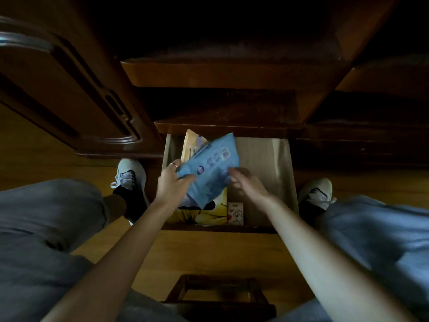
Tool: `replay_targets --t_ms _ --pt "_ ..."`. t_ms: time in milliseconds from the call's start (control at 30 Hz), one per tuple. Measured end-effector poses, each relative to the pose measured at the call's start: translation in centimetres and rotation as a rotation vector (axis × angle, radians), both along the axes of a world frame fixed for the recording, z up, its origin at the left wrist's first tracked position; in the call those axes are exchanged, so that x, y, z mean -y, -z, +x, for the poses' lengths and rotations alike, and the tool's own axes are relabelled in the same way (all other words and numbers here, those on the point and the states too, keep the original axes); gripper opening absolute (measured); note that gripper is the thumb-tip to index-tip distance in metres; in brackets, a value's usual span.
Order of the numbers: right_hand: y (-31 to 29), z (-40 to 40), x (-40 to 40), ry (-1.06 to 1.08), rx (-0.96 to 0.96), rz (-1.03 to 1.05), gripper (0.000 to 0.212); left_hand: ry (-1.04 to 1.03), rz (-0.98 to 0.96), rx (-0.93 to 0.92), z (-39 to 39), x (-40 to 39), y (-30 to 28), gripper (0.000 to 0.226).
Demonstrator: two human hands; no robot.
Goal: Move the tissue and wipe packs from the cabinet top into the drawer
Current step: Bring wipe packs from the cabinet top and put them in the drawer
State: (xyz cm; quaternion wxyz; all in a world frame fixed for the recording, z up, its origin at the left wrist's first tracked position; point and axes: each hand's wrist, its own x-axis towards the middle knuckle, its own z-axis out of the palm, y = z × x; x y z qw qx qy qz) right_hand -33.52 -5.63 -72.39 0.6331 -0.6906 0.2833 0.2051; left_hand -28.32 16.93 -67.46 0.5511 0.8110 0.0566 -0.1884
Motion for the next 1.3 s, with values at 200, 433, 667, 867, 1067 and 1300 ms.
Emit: replay_targets --t_ms 200,433,667,867,1067,1300 --pt "-3.5 -0.2 -1.1 0.252 0.142 0.248 0.052 -0.011 -0.446 -0.285 -1.0 1.1 -1.3 0.061" --pt "-5.2 0.0 4.1 0.244 0.213 -0.296 0.035 -0.459 -0.295 -0.107 1.0 -1.4 -1.3 0.006" --pt "-3.2 1.1 4.6 -0.338 0.385 -1.111 0.032 -0.568 -0.204 0.020 1.8 -4.3 -1.4 0.006" --pt "0.6 2.6 1.7 -0.696 0.313 -1.365 0.092 -0.519 -0.232 -0.008 1.3 -5.5 -0.6 0.008" --pt "5.3 3.9 1.3 -0.825 -0.161 -1.023 0.075 -0.556 -0.142 0.003 1.8 -5.9 0.5 0.014" --pt "6.3 11.2 -5.4 -0.888 0.145 -0.771 0.059 -0.397 0.083 0.123 1.5 -6.8 1.5 0.015"
